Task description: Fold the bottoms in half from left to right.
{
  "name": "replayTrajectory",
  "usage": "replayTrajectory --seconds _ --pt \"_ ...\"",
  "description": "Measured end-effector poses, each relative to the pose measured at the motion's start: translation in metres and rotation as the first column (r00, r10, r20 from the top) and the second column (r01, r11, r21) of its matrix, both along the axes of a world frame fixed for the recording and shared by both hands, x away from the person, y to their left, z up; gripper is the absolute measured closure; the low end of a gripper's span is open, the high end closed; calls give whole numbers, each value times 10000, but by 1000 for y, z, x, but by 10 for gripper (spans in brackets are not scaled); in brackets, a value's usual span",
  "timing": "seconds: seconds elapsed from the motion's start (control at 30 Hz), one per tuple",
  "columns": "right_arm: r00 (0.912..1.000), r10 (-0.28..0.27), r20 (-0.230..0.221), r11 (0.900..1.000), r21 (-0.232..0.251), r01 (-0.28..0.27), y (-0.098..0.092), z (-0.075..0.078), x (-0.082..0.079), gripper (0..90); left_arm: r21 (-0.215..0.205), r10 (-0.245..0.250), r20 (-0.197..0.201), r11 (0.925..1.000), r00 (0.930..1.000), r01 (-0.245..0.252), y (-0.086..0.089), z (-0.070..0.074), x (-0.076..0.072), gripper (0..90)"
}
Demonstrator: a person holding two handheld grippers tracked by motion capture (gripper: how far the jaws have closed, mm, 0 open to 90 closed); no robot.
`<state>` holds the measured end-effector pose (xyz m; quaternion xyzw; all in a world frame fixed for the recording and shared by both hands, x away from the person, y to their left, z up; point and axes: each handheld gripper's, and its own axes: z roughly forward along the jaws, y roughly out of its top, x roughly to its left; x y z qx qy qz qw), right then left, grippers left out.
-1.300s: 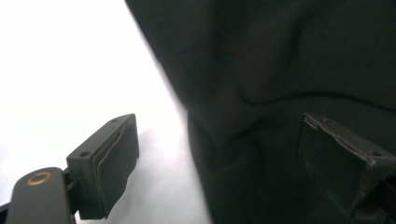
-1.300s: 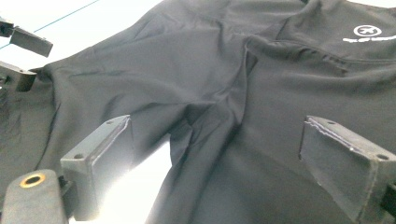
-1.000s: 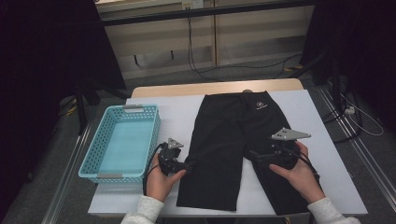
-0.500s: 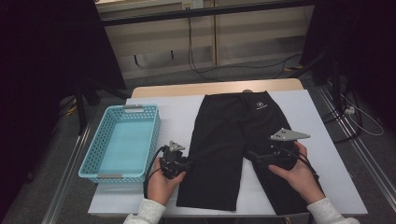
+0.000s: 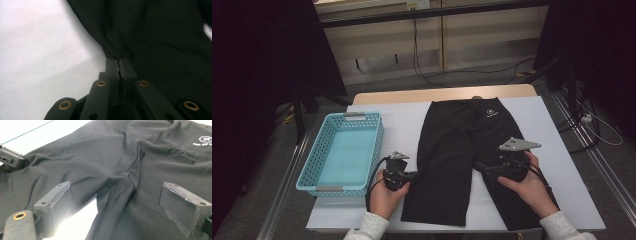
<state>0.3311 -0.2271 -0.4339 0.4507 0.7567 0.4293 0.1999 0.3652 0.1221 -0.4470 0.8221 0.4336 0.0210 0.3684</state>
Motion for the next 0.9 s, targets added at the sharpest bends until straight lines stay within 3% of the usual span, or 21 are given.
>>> replayTrajectory --seconds 0.37,0.7,0.9 --pt "9999 -100 -84 9999 81 101 4 -3 7 113 -442 -406 -87 9982 9991 402 -11 8 -1 875" --pt "9998 -158 84 9996 243 156 14 0 19 112 -615 -806 551 9946 9952 840 -34 15 -11 877" --pt "9998 -196 -32 9995 253 197 25 -2 31 113 -784 -877 644 9926 9941 926 -38 15 -12 878"
